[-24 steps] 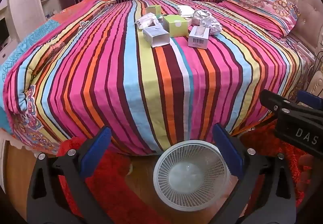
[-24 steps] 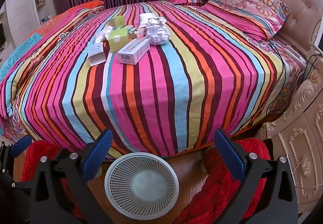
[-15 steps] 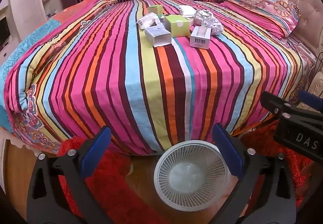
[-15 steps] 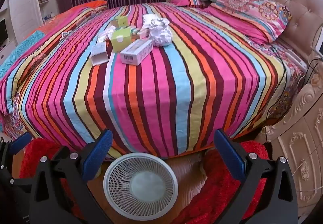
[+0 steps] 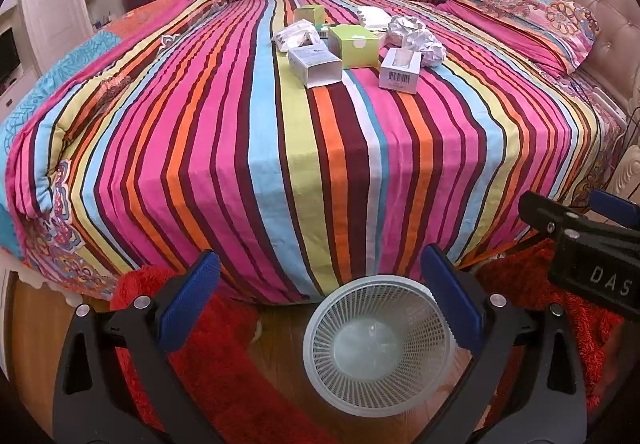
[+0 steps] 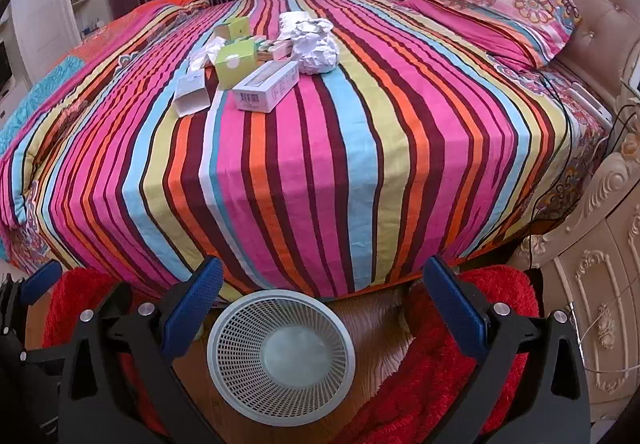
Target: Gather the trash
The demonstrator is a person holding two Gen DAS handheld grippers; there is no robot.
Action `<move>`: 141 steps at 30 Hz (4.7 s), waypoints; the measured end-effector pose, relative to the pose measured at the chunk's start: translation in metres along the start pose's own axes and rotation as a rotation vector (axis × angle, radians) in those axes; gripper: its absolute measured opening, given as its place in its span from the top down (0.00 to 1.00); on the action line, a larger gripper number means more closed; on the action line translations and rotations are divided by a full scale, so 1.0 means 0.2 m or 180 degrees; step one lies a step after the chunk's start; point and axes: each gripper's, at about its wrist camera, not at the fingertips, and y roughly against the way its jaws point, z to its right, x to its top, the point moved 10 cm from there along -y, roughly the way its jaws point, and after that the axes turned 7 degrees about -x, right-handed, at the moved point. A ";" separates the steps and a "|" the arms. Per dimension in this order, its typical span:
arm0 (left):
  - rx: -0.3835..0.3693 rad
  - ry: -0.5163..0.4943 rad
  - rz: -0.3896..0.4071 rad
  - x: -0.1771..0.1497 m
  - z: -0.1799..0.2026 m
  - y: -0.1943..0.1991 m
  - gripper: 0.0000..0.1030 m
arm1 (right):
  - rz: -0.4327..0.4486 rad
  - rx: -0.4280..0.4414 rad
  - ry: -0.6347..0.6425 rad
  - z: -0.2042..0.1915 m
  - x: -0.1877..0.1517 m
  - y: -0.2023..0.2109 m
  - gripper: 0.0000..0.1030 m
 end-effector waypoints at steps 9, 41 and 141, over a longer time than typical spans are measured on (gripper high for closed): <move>0.0009 0.0011 -0.0003 0.00 -0.01 0.00 0.06 | 0.0002 -0.0018 0.0036 0.00 0.00 0.01 0.07; 0.0023 -0.0002 -0.0025 -0.01 -0.01 0.00 0.06 | -0.0049 -0.0007 0.0033 0.01 -0.01 0.00 0.07; -0.0243 0.0929 -0.0570 1.00 -0.24 -0.96 0.06 | 0.0450 -0.0016 0.0251 -0.40 0.67 -0.60 0.07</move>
